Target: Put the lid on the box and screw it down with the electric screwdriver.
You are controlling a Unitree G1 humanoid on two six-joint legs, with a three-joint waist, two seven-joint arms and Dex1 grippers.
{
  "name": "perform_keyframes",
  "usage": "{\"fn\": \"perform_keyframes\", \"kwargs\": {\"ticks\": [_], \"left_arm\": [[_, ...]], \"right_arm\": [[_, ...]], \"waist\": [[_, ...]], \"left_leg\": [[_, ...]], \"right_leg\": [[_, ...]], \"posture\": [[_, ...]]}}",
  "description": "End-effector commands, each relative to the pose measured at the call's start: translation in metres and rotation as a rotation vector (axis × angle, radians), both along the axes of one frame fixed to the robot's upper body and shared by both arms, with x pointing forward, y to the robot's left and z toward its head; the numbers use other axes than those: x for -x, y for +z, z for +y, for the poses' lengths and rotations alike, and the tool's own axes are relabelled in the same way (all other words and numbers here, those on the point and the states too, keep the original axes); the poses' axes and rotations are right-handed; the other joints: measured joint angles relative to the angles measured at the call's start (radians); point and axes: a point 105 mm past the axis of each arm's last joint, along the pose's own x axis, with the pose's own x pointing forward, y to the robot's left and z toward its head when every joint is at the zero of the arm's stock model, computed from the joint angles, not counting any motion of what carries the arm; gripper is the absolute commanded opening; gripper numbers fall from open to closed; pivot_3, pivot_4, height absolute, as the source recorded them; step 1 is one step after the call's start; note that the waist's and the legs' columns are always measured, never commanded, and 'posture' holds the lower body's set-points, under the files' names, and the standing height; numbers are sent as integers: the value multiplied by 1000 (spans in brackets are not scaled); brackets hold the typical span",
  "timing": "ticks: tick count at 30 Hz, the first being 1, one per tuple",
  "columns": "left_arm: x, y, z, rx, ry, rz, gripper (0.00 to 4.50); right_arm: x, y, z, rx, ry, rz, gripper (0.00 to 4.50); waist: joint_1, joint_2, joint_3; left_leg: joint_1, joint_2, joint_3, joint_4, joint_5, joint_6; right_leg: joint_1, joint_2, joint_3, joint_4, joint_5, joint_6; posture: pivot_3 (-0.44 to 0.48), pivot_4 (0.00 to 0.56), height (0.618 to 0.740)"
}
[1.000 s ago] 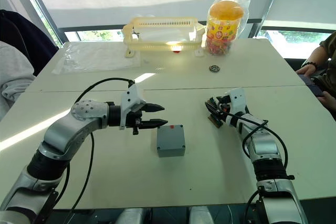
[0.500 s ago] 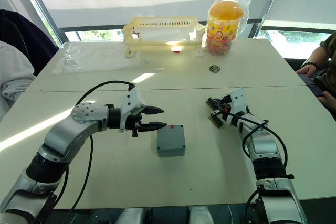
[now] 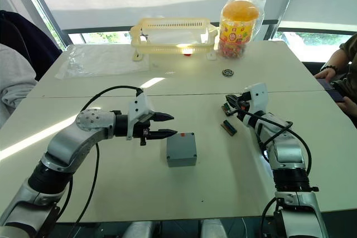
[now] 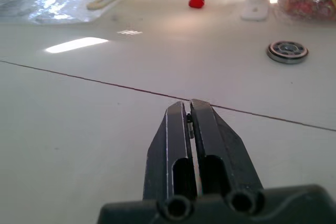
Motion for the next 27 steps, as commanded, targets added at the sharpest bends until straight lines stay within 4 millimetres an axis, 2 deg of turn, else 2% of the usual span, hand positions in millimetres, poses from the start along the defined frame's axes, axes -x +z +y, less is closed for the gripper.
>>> {"fn": "perform_keyframes", "kwargs": {"ticks": [1, 3, 6, 8, 16, 27], "left_arm": [[8, 10, 12, -20, -24, -15, 2349], [11, 8, 17, -41, -33, -3, 2349], [14, 6, 25, -83, -41, 13, 2349], [18, 3, 27, -106, -51, 23, 2349], [19, -1, 25, -109, -50, 21, 2349], [19, -1, 22, -108, -54, 11, 2349]], "right_arm": [[37, 26, 33, -8, 213, -43, 64], [49, 25, 43, -10, 275, -16, 64], [72, 13, 61, 2, 383, 55, 64], [77, 6, 64, -5, 400, 87, 64], [79, -10, 67, 10, 407, 130, 64], [81, -22, 69, 21, 421, 165, 64]], "waist": [[0, 0, 0], [-1, 0, 0], [1, 0, 0], [1, 0, 0], [2, 0, 0], [2, 0, 0]], "left_leg": [[0, 0, 0, 0, 0, 0], [0, 0, 0, 0, 0, 0], [0, 0, 0, 0, 0, 0], [0, 0, 0, 0, 0, 0], [0, 0, 0, 0, 0, 0], [0, 0, 0, 0, 0, 0]], "right_leg": [[0, 0, 0, 0, 0, 0], [0, 0, 0, 0, 0, 0], [0, 0, 0, 0, 0, 0], [1, 0, 0, 0, 0, 0], [1, 0, 0, -1, 0, 0], [1, 0, 0, -1, 0, 0]], "posture": [[0, 150, 740], [0, 150, 740], [0, 150, 740], [0, 150, 740], [0, 150, 740], [0, 150, 740]]}}
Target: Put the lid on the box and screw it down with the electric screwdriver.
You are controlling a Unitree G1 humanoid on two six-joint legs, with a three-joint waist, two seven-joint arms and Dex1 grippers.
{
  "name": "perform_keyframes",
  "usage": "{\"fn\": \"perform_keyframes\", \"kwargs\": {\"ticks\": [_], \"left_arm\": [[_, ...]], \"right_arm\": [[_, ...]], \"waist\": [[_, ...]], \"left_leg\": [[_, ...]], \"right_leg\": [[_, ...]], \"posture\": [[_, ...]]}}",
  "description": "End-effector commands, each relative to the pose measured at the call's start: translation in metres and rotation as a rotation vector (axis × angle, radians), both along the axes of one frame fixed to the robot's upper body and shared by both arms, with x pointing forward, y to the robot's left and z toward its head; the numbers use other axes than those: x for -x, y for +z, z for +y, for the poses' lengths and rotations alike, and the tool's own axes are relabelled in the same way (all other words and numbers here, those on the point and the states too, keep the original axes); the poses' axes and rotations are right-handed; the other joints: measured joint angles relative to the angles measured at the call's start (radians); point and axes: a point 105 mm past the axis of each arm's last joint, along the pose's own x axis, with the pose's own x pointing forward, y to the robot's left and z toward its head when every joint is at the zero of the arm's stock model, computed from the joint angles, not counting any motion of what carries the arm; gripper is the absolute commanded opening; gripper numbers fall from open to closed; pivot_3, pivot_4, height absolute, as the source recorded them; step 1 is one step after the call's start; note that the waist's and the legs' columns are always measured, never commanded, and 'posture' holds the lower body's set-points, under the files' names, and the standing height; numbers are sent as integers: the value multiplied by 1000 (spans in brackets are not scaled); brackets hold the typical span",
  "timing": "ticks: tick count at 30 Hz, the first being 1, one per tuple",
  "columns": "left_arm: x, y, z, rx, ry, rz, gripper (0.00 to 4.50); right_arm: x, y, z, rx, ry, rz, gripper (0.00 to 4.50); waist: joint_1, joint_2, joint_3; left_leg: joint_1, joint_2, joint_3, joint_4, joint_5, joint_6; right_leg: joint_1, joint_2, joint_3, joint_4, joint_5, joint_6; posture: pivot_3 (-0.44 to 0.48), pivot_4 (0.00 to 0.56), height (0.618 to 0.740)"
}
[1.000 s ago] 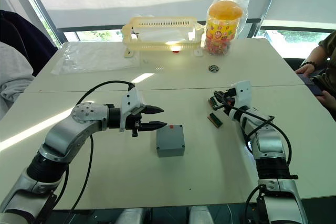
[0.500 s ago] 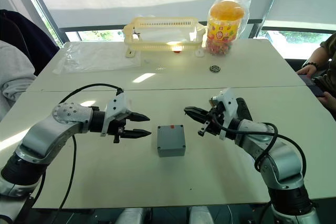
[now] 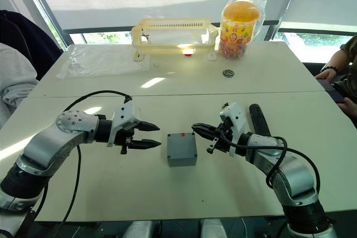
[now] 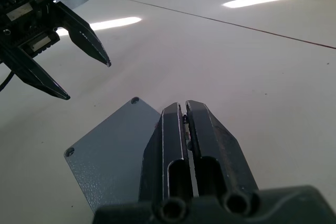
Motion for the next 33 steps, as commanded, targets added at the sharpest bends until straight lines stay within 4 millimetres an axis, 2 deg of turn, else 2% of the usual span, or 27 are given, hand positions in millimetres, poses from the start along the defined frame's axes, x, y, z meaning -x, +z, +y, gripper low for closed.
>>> {"fn": "perform_keyframes", "kwargs": {"ticks": [1, 24, 27, 29, 31, 32, 33], "left_arm": [[3, 8, -5, 9, -25, -52, 2349], [2, 7, -6, 6, -23, -56, 2349], [2, 7, -5, 8, -20, -50, 2349], [4, 7, -3, 13, -14, -37, 2349], [6, 7, 0, 14, -8, -20, 2349], [7, 6, 2, 11, -5, -11, 2349], [8, 5, 4, 5, -1, -1, 2349]], "right_arm": [[3, 5, 2, 2, 17, -36, 64], [-7, -6, 6, 34, 16, -34, 64], [-6, -5, 5, 50, 29, -45, 980], [-7, 1, 3, 45, 20, -66, 1902], [-5, 12, 1, 31, 27, -93, 3077], [-3, 19, -1, 6, 30, -97, 3515], [-1, 26, -2, -14, 32, -100, 3515]], "waist": [[0, 0, 0], [-1, 0, 0], [0, 0, 0], [0, 0, 0], [-1, 0, 0], [-1, 0, 0], [-1, 0, 0]], "left_leg": [[0, 0, 0, 0, 0, 0], [0, 0, 0, 0, 0, 0], [0, 0, 0, 0, 0, 0], [0, 0, 0, 0, 0, 0], [0, 0, 0, 0, 0, 0], [0, 0, 0, 0, 0, 0], [0, 0, 0, 0, 0, 0]], "right_leg": [[0, 0, 0, 0, 0, 0], [0, 0, 0, 0, 0, 0], [0, 0, 0, 0, 0, 0], [0, 0, 0, 0, 0, 0], [0, 0, 0, 0, 0, 0], [0, 0, 0, 0, 0, 0], [0, 0, 0, 0, 0, 0]], "posture": [[0, 150, 740], [0, 150, 740], [0, 150, 740], [0, 150, 740], [0, 150, 740], [0, 150, 740], [0, 150, 740]]}}
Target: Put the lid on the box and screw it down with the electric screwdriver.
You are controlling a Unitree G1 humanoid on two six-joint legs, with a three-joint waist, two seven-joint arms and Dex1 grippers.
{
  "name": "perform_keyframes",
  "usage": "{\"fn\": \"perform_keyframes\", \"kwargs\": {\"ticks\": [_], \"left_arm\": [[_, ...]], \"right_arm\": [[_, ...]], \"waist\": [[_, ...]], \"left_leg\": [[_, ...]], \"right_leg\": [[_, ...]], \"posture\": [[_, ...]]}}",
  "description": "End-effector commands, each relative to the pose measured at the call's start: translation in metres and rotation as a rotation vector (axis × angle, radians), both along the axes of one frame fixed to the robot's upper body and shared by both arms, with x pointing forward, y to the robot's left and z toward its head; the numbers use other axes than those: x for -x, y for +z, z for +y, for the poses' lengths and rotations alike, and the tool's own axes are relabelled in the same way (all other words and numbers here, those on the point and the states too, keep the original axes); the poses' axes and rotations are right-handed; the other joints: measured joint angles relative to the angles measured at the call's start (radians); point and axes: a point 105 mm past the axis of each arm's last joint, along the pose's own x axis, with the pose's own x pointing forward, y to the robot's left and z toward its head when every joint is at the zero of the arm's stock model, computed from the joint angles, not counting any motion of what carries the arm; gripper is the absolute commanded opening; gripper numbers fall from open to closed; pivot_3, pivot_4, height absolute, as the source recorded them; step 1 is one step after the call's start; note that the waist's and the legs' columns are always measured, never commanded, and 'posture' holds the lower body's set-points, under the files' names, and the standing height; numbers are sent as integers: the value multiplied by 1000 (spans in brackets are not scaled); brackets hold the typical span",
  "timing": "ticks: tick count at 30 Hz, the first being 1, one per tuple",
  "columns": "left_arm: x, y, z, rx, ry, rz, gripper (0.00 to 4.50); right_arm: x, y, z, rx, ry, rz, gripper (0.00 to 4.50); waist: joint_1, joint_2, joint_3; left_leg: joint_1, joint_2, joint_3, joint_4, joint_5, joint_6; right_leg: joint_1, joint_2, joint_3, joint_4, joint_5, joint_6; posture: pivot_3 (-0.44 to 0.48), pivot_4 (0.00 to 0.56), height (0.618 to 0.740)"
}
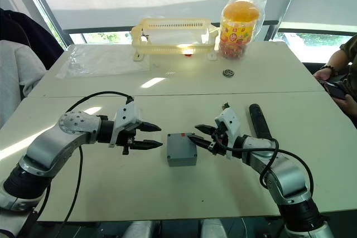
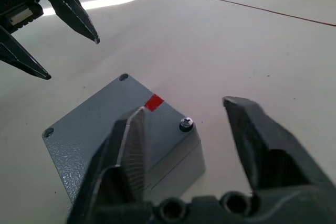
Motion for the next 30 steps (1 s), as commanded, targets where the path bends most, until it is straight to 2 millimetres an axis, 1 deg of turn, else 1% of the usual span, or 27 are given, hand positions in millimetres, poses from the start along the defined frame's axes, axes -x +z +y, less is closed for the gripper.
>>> {"fn": "perform_keyframes", "kwargs": {"ticks": [1, 2, 4, 6, 8, 10, 11, 13, 17, 26, 28, 30], "left_arm": [[7, 7, 7, -7, 1, -11, 2349], [9, 4, 9, -20, 2, 0, 2349], [10, -5, 13, -48, 7, 9, 2349], [9, -12, 11, -26, 22, 37, 2349], [8, -18, 7, -1, 31, 60, 2349], [7, -24, 3, 7, 29, 73, 2349], [6, -27, 1, 9, 27, 75, 2349], [4, -32, -3, 10, 28, 78, 2349], [0, -38, -9, 9, 31, 74, 2349], [-7, -38, -17, 37, 27, 56, 2349], [-8, -37, -17, 37, 27, 44, 2349], [-8, -36, -13, 23, 30, 35, 2349]], "right_arm": [[9, 39, -6, -74, 24, -79, 3515], [12, 43, -9, -88, 29, -68, 3515], [25, 44, -12, -107, 63, 5, 3515], [41, 34, -14, -86, 118, 109, 3515], [57, 18, -14, -35, 166, 207, 3515], [67, 4, -13, 3, 194, 275, 3515], [69, -2, -12, 18, 195, 287, 3515], [70, -12, -10, 35, 197, 304, 3515], [68, -24, -6, 59, 196, 310, 3515], [65, -29, -1, 48, 196, 299, 3515], [62, -28, -6, 61, 165, 283, 3515], [57, -23, -18, 84, 116, 257, 3515]], "waist": [[0, 0, 0], [0, 0, 0], [1, 0, 0], [6, 0, 0], [9, -1, 0], [5, 0, 0], [4, 0, 0], [0, -1, 0], [2, -1, 0], [3, -1, 0], [4, -1, 0], [3, -1, 0]], "left_leg": [[0, 0, 0, 0, 0, 0], [0, 0, 0, 0, 0, 0], [0, 0, 0, 0, 0, 0], [0, 0, 0, 0, 0, 0], [0, 0, -2, 0, 0, 0], [0, 0, -1, 0, 0, 0], [0, 0, 0, 1, 0, 0], [0, 0, 0, 1, 0, 0], [1, 0, 0, 1, 0, 0], [0, 0, 0, 1, 0, 0], [0, 0, 0, 1, 0, 0], [0, 0, 0, 1, 0, 0]], "right_leg": [[0, 0, 0, 0, 0, 0], [0, 0, 0, 0, 0, 0], [0, 0, 0, 0, 0, 0], [0, 0, 0, 0, 0, 0], [2, -1, -1, -1, 0, -1], [2, -1, -1, -2, -2, -3], [2, -1, 0, -2, -2, -3], [2, 0, 0, -2, -2, -3], [2, 0, 0, -2, -1, -1], [2, 0, 0, -2, 0, -1], [2, 0, 0, -2, 0, 0], [2, 0, 0, -2, 0, 0]], "posture": [[0, 150, 740], [0, 150, 740], [0, 150, 740], [0, 150, 740], [0, 150, 740], [0, 150, 740], [0, 150, 740], [0, 150, 740], [0, 150, 740], [0, 150, 740], [0, 150, 740], [0, 150, 740]]}}
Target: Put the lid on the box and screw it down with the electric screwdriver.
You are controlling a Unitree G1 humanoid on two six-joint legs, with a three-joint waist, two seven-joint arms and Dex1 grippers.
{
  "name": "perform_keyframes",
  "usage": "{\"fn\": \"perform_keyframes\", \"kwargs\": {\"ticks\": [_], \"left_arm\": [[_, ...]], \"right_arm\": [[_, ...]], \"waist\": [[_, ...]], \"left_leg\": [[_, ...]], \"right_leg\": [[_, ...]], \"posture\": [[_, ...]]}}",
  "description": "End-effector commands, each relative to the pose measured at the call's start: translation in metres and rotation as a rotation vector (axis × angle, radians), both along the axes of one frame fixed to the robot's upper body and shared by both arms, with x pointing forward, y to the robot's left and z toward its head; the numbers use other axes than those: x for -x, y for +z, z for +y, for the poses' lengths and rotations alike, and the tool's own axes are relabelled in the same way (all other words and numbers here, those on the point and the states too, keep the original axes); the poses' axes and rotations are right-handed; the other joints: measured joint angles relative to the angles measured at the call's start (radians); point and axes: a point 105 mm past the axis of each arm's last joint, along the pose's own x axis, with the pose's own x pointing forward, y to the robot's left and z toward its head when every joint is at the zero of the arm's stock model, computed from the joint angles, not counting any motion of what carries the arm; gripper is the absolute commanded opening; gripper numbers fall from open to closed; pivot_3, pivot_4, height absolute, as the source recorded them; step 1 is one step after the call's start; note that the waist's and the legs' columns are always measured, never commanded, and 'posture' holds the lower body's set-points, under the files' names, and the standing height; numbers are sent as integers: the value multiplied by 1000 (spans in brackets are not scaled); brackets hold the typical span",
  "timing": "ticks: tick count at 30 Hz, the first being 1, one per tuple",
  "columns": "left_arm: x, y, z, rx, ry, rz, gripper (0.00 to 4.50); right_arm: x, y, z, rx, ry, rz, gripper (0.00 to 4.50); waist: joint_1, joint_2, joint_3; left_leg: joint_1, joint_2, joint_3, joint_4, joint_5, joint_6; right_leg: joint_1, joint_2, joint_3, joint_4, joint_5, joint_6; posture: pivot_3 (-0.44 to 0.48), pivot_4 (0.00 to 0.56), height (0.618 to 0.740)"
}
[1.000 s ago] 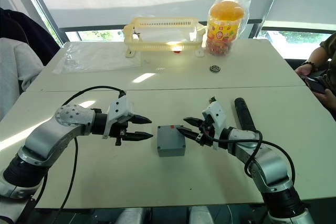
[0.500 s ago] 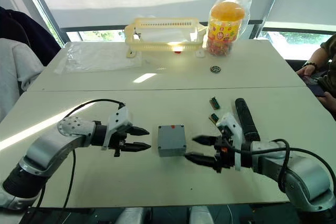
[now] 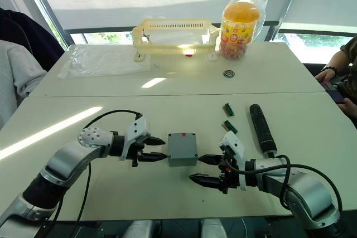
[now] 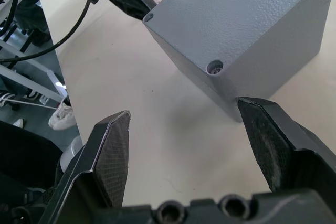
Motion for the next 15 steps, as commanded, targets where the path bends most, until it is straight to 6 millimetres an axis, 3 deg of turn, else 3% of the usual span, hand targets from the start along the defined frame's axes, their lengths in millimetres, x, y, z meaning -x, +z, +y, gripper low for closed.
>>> {"fn": "perform_keyframes", "kwargs": {"ticks": [1, 5, 8, 10, 13, 15], "left_arm": [[0, 13, 3, -9, -21, -64, 2349], [-2, 31, 23, -31, -12, -81, 2349], [-4, 63, 27, 2, -35, -108, 2349], [1, 86, 20, 43, -89, -124, 2349], [10, 99, 10, 62, -159, -132, 2349], [16, 99, 6, 56, -194, -142, 2349]], "right_arm": [[-10, 17, -19, 30, -64, -86, 3515], [-33, 73, -62, -24, -229, -179, 3515], [-50, 109, -98, 3, -375, -228, 3515], [-63, 117, -119, 74, -479, -170, 3515], [-65, 120, -133, 192, -490, -49, 3515], [-67, 117, -144, 272, -519, 47, 4034]], "waist": [[0, 0, 0], [-2, 0, 0], [-1, 0, 1], [2, 0, 1], [-2, 1, 0], [-7, 1, 0]], "left_leg": [[0, 0, 0, 0, 0, 0], [0, 0, 0, 0, 0, 0], [0, 0, 0, 0, 0, 0], [0, 0, 0, 0, 0, 0], [-1, 0, 1, -1, 0, 0], [-1, 0, 3, -1, 0, 1]], "right_leg": [[0, 0, 0, 0, 0, 0], [0, 0, 0, 0, 0, 0], [-1, 0, 0, 0, 0, -1], [-1, 0, -1, 0, -1, -2], [0, -1, 0, -2, -1, -3], [0, -2, 1, -3, -1, -2]], "posture": [[0, 150, 740], [0, 150, 740], [0, 150, 740], [0, 150, 740], [0, 150, 740], [0, 150, 740]]}}
